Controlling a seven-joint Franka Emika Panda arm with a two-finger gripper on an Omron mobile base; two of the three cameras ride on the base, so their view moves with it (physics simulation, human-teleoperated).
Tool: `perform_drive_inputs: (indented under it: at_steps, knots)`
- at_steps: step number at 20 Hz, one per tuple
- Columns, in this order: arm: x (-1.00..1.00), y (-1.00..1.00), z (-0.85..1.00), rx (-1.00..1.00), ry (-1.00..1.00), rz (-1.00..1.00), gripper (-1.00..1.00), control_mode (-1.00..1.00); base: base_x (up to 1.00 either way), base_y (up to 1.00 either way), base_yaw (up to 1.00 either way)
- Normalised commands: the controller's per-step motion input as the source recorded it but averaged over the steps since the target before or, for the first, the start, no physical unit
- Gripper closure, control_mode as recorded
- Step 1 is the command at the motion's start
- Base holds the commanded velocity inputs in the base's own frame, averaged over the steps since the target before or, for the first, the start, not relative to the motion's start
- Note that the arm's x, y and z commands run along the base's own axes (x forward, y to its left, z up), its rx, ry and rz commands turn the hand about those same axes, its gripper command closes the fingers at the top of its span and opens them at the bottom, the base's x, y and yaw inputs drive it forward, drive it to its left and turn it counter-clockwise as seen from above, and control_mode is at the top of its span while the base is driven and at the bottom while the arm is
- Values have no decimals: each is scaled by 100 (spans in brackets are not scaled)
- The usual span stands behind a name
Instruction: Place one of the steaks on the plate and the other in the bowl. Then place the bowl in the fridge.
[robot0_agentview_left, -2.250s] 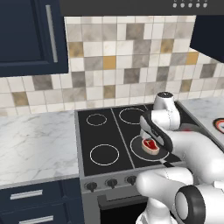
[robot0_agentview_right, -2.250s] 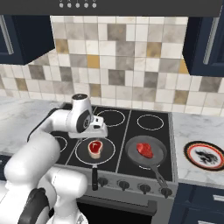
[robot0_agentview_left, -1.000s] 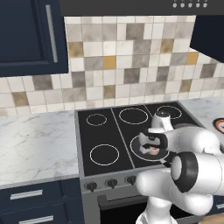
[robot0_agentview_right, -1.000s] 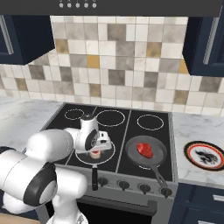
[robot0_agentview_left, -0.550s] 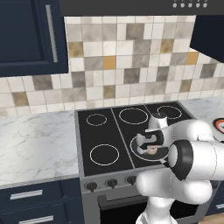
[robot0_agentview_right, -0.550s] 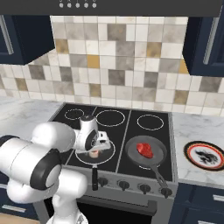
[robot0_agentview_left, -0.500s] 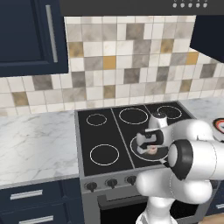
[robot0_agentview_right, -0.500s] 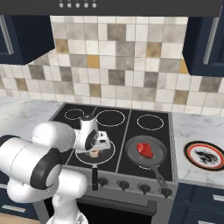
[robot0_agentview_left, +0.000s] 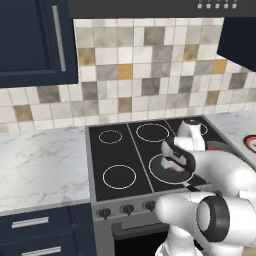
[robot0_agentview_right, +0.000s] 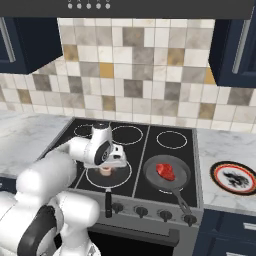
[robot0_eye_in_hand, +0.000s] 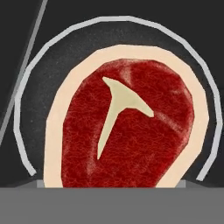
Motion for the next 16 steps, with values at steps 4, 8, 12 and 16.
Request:
perform_drive_inputs:
  at_steps: [4, 8, 12, 16]
  knots:
    - [-100, -2, 97, 2, 2, -23, 100, -100, 0, 0, 0]
    - [-83, 9, 90, 0, 2, -8, 100, -100, 0, 0, 0]
    - [-67, 0, 82, -1, 4, 0, 100, -100, 0, 0, 0]
    - [-41, 0, 81, -12, -2, 1, 100, -100, 0, 0, 0]
